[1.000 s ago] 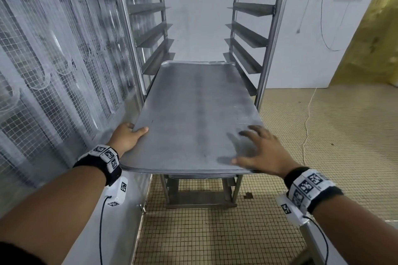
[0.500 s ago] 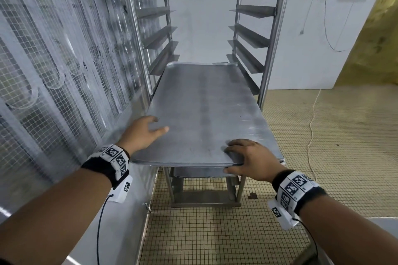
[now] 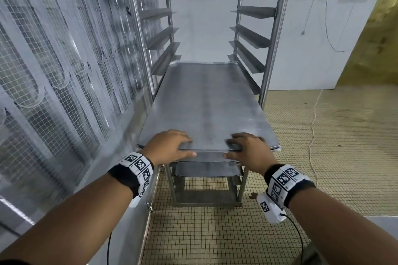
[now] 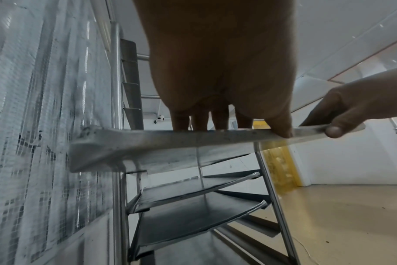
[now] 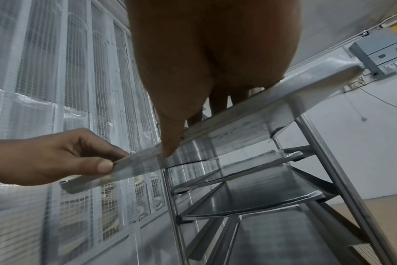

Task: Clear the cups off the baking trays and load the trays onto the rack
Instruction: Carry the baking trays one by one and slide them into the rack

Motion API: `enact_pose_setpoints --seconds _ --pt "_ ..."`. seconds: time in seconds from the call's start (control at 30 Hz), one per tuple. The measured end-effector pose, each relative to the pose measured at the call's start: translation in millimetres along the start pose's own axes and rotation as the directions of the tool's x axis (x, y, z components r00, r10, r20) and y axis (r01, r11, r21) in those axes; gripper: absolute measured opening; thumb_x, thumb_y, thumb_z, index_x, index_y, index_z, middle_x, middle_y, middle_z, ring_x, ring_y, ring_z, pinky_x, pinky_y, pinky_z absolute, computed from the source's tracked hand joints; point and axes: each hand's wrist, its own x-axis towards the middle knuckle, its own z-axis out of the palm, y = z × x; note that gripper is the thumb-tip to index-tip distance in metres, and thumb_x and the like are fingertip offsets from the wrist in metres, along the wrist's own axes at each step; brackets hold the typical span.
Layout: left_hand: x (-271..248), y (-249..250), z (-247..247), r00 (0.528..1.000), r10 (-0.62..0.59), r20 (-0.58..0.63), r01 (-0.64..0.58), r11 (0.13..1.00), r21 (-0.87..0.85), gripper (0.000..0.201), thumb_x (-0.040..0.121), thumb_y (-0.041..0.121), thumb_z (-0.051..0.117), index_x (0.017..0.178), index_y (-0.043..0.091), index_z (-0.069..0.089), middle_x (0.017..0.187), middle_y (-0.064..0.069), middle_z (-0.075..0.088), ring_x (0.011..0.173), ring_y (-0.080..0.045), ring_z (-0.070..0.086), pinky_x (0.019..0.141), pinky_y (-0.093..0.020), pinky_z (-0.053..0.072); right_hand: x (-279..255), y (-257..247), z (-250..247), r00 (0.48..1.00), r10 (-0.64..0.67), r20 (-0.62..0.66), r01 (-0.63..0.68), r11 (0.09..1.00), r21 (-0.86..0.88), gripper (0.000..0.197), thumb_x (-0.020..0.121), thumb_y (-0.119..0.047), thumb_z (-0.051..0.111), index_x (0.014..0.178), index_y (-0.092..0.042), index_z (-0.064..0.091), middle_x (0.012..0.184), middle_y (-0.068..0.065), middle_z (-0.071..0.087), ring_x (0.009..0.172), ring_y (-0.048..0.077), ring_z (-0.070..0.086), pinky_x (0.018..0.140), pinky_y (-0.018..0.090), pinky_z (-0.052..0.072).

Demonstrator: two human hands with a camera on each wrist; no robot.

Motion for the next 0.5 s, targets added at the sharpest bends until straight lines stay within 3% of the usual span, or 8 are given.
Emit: enact_pose_setpoints --seconds 0.17,0.37,0.5 --pt "6 -1 16 0.994 -0.045 -0.099 0.047 0.999 0.013 0.065 0.092 0.071 0.046 0.143 0.030 0.055 0.155 0.005 0.045 0.144 -0.016 0.039 0.115 -0.039 0.031 13 -1 7 0.999 0.051 0.000 -0.051 0.999 -0.005 0.060 0.085 -0.073 0.053 0.135 -0.041 0.059 0.151 -0.013 0.046 0.144 0.012 0.033 0.114 0.051 0.019" --pt "27 -4 28 0.981 -0.148 -0.125 0.156 0.986 0.060 0.062 0.096 0.071 0.035 0.146 0.037 0.050 0.157 0.009 0.041 0.146 -0.020 0.034 0.117 -0.053 0.022 31 12 11 1.000 -0.012 -0.005 0.012 1.000 0.003 0.048 0.098 -0.062 0.043 0.137 -0.038 0.058 0.152 -0.012 0.047 0.147 0.012 0.030 0.120 0.051 0.014" --pt "44 -9 29 0.983 -0.144 -0.113 0.152 0.986 0.067 0.061 0.098 0.068 0.035 0.147 0.035 0.049 0.158 0.007 0.040 0.147 -0.023 0.034 0.115 -0.049 0.026 43 18 15 0.999 -0.037 -0.028 0.036 0.999 -0.028 0.048 0.100 -0.058 0.040 0.138 -0.036 0.057 0.152 -0.012 0.046 0.147 0.013 0.030 0.121 0.051 0.011"
